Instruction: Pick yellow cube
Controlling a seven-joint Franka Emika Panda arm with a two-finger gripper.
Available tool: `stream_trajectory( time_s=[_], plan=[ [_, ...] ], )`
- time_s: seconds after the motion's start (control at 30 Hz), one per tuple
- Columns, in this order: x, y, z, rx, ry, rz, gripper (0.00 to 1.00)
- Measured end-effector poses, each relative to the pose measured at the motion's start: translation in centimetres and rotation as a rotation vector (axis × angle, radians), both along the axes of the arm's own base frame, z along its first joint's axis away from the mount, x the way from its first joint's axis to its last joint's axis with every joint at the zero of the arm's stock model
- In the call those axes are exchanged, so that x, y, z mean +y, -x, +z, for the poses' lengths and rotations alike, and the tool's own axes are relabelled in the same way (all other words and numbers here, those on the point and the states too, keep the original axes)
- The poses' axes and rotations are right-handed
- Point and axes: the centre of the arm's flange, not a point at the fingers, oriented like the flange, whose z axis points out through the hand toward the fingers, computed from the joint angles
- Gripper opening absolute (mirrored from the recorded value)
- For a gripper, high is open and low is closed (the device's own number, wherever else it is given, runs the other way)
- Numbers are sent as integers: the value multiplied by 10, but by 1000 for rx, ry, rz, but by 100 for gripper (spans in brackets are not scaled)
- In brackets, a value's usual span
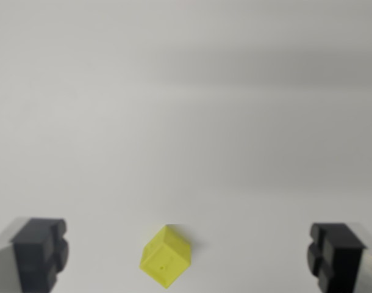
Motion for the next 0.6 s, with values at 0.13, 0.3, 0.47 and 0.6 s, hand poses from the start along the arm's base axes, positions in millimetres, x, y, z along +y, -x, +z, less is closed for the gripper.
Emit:
stream_trajectory(
  time_s=[0.13, 0.3, 0.47, 0.6],
  plan=[
    [0, 0, 0, 0, 0, 0, 100],
    [1, 4, -5, 3, -2, -22, 100],
    [3, 13, -18, 5, -4, -49, 100],
    [4, 20, -28, 6, -5, -71, 100]
  ],
)
